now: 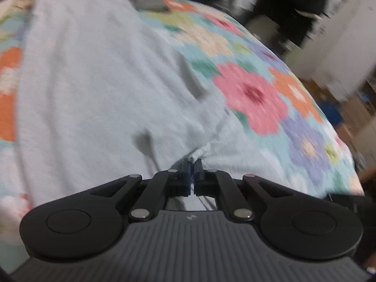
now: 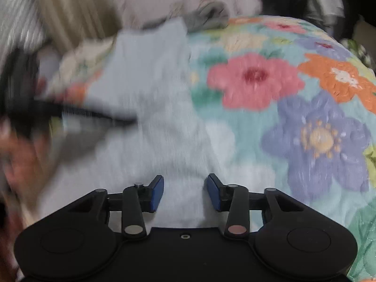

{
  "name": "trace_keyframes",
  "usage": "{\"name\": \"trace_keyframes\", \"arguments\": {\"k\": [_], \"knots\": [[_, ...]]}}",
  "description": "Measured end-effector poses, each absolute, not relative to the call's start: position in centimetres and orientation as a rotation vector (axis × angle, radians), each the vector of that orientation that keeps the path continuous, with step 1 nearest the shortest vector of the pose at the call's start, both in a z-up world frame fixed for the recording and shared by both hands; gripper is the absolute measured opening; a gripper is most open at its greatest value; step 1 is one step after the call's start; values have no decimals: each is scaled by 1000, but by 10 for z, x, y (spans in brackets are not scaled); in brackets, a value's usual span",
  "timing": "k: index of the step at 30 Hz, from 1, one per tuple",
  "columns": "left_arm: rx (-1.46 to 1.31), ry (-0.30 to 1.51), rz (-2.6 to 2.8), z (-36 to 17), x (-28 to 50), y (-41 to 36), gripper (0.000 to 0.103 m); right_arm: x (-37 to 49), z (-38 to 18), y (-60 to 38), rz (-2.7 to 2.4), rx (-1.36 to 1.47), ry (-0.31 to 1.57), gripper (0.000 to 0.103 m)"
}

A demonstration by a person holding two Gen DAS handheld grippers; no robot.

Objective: Fold clothes

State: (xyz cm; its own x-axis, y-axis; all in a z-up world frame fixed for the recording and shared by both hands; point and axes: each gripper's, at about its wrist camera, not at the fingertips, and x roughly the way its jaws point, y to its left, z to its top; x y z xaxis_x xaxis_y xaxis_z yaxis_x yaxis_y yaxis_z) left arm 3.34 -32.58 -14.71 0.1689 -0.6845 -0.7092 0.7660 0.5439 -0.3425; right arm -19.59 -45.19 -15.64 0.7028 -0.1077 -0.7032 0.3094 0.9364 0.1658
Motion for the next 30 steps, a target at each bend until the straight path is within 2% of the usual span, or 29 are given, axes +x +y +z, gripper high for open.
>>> {"name": "trace_keyframes", "arguments": {"k": [3, 7, 9, 11, 16, 22, 24, 26, 27, 28, 29, 30], "knots": [[144, 942, -990, -152, 30, -327, 2, -204, -159, -447, -250, 273, 731, 40], [139, 905, -946, -147, 22, -315, 9, -200, -154, -442, -235, 216, 768, 44], [146, 912, -909, -139, 21, -293, 22, -202, -153, -440, -237, 208, 774, 48], [122, 954, -871, -136, 21, -262, 44, -205, -151, -436, -238, 212, 779, 57], [-51, 1122, -818, -143, 21, -173, 45, -210, -150, -421, -186, 213, 880, 79], [-203, 1264, -892, -165, 5, -142, 45, -233, -156, -413, -99, 389, 904, 81], [-260, 1325, -944, -176, -1, -148, 49, -238, -159, -417, -74, 478, 877, 82], [-386, 1419, -978, -192, -7, -151, 63, -241, -162, -424, -59, 571, 846, 82], [-437, 1452, -981, -199, -11, -152, 63, -241, -163, -429, -60, 614, 826, 82], [-434, 1447, -982, -200, -15, -155, 61, -241, -165, -435, -62, 655, 804, 82], [-399, 1422, -991, -198, -20, -158, 55, -242, -167, -440, -64, 696, 782, 82], [-371, 1396, -1003, -195, -23, -161, 43, -242, -170, -446, -76, 734, 754, 82]]}}
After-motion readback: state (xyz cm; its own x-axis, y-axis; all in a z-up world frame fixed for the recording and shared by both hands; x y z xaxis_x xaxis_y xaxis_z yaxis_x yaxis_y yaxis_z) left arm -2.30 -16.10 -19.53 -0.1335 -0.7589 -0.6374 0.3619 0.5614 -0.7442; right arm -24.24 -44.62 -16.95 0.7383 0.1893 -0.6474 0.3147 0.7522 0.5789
